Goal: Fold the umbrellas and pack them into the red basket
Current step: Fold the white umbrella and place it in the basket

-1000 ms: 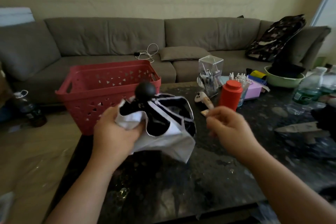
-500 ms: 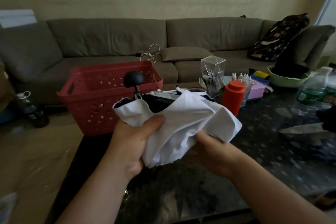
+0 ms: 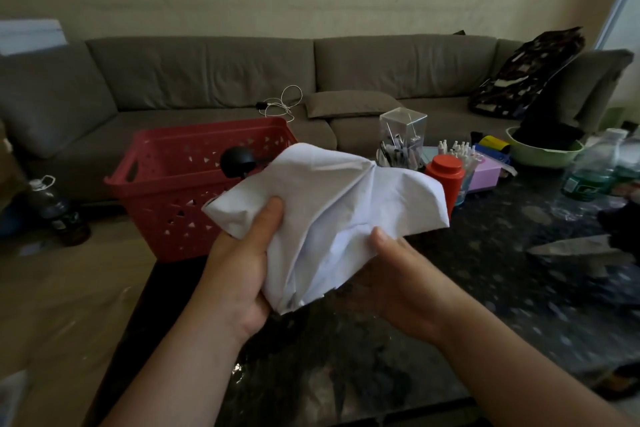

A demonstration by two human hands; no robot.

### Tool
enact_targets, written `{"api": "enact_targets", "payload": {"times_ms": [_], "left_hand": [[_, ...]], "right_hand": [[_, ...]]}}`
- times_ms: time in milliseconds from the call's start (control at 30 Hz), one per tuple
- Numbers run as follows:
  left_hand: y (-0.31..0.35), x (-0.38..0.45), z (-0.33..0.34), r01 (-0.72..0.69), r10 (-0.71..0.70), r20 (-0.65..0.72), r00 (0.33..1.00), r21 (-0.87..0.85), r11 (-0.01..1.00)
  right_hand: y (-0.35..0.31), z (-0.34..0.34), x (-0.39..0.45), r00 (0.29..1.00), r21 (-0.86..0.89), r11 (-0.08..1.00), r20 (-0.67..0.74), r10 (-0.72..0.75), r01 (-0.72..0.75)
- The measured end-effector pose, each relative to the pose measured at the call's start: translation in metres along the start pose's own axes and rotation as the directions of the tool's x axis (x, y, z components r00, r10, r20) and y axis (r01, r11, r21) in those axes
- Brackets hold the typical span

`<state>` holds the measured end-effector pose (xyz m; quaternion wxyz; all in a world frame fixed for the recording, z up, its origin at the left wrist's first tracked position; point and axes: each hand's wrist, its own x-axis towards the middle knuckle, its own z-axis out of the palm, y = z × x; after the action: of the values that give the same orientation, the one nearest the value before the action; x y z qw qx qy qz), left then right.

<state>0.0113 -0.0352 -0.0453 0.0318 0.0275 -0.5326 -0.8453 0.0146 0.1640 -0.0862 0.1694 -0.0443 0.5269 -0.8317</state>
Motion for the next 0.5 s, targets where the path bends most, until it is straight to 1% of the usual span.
{"api": "enact_targets", "payload": {"times_ms": [67,133,200,267,333,400,500], "left_hand": [[-0.007,-0.003,0.008,-0.013,0.014,-0.025,1.000,0.068,0.998],[-0.013,-0.009,0.016,-0.016,0.015,0.007,1.000,0.123,0.992],[-0.017,-0.014,0.021,-0.018,0.006,0.077,0.997,0.148,0.989],[-0.017,-0.016,0.020,-0.044,0.015,0.172,0.985,0.164,0.985],[-0.014,-0.018,0.018,-0.083,0.029,0.285,0.958,0.181,0.980],[-0.012,-0.018,0.016,-0.114,0.033,0.378,0.925,0.194,0.974],[-0.009,-0.020,0.013,-0.133,0.030,0.468,0.883,0.188,0.973]], "right_hand": [[0.007,0.013,0.001,0.999,-0.026,1.000,-0.038,0.002,-0.003],[0.012,0.023,0.002,0.996,-0.033,0.999,-0.084,0.011,-0.014],[0.015,0.028,0.003,0.995,0.039,0.999,-0.098,0.027,-0.023],[0.014,0.030,0.003,0.992,0.102,0.995,-0.124,0.012,0.001],[0.009,0.025,0.004,0.976,0.145,0.988,-0.219,-0.012,0.045],[0.002,0.019,0.006,0.960,0.197,0.978,-0.279,-0.007,0.065],[-0.006,0.015,0.005,0.956,0.339,0.939,-0.288,0.052,0.051]]}}
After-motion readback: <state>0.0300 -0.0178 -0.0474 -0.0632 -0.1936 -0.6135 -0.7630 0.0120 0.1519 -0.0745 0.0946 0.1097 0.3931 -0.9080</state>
